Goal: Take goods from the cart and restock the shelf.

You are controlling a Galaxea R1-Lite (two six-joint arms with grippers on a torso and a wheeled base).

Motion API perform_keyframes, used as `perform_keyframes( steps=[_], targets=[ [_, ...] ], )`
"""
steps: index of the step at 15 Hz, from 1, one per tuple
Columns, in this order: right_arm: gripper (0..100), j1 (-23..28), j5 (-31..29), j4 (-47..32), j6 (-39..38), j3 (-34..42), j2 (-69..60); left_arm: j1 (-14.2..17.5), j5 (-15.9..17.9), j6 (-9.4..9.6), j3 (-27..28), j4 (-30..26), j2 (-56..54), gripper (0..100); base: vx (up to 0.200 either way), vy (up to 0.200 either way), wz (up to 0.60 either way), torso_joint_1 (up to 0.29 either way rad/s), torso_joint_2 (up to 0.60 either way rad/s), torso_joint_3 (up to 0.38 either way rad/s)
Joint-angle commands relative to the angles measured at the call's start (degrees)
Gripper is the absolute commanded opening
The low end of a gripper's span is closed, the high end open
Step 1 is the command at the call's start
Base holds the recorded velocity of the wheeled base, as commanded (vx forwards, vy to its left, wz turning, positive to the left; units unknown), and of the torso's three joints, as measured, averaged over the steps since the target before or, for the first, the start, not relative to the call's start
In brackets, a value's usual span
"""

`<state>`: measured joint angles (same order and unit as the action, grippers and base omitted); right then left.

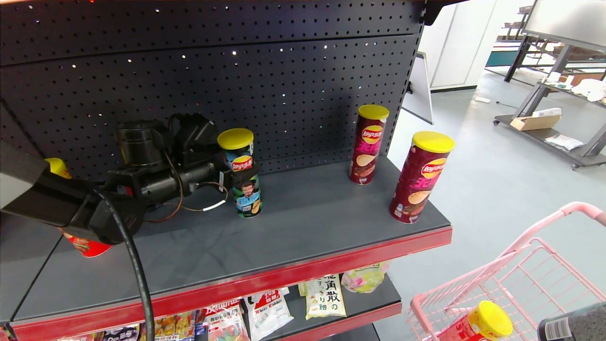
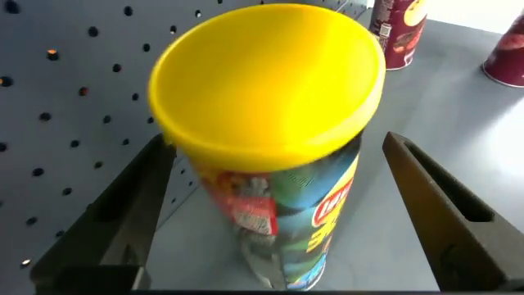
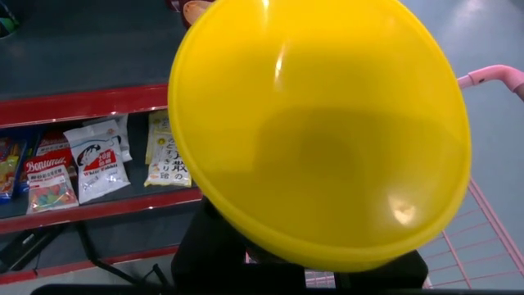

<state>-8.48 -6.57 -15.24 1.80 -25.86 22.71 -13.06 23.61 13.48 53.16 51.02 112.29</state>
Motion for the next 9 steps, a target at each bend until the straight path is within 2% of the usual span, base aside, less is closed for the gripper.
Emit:
perform_keyframes(
  steps=[1,8,9],
  targets=[
    [0,0.0,0.0,0.0,0.0,-0.1,0.0,-0.4,-0.6,-0.12,0.9,0.0,1.0,100,0.0,0.0,0.0,0.0,0.0,0.0],
    [0,0.0,-0.1,0.0,0.0,-0.2,0.1,-1.1,-0.8,-0.39,1.6,0.0,2.1,100,0.0,0.0,0.0,0.0,0.0,0.0],
    [0,0.0,-0.1,0.0,0.0,-0.1,0.1,-1.1,-0.8,-0.47,1.6,0.0,2.1,0,0.0,0.0,0.0,0.0,0.0,0.0]
  ],
)
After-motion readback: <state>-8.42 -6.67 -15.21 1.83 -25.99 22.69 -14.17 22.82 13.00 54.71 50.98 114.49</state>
